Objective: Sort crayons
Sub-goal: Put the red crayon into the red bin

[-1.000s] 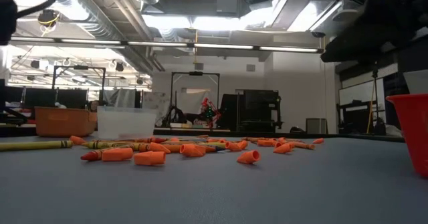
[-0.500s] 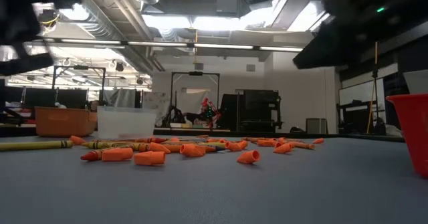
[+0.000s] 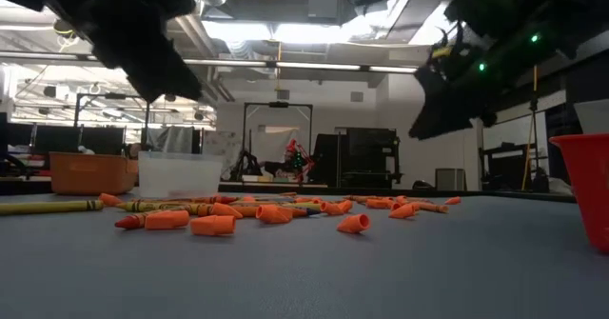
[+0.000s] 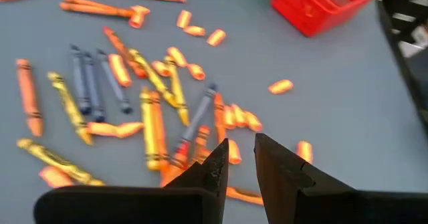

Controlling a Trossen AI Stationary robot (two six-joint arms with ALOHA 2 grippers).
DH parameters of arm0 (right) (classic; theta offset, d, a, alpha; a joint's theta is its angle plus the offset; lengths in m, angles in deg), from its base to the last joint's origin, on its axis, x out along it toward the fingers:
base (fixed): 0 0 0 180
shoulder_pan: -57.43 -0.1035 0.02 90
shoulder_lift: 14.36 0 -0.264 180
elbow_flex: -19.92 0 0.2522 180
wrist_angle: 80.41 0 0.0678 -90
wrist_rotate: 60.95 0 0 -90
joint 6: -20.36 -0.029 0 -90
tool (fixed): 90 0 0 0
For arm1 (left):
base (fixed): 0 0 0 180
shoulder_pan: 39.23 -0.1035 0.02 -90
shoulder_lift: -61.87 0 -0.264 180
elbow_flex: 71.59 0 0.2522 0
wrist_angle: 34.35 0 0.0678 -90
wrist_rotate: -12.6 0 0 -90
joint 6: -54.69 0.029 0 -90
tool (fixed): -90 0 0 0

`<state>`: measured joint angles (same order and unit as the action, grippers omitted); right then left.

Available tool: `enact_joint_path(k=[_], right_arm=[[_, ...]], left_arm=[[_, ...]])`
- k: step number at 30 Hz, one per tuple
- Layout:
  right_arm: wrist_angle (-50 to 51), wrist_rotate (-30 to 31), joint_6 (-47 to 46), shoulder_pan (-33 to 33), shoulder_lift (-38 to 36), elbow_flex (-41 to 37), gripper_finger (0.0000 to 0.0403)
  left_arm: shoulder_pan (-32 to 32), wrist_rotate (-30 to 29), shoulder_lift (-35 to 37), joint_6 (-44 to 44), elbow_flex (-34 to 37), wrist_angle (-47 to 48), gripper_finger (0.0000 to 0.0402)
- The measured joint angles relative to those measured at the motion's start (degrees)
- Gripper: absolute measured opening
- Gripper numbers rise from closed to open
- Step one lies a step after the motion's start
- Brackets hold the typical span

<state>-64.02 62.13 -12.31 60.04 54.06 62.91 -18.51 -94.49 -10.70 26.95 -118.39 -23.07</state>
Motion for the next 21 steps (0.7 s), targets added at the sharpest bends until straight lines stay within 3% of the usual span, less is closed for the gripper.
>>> enact_joint_path(k=[10,21], right_arm=[[0.00,-5.66,-0.01,5.94,8.89,0.00,0.0111],[-1.04,-5.66,0.02,6.08,16.65,-0.02,0.0111]], left_arm=[[-5.06,-0.01,-0.02,1.45,0.00,-0.14,0.0059],[-5.45,0.00,-0.02,1.47,0.00,-0.08,0.0059]])
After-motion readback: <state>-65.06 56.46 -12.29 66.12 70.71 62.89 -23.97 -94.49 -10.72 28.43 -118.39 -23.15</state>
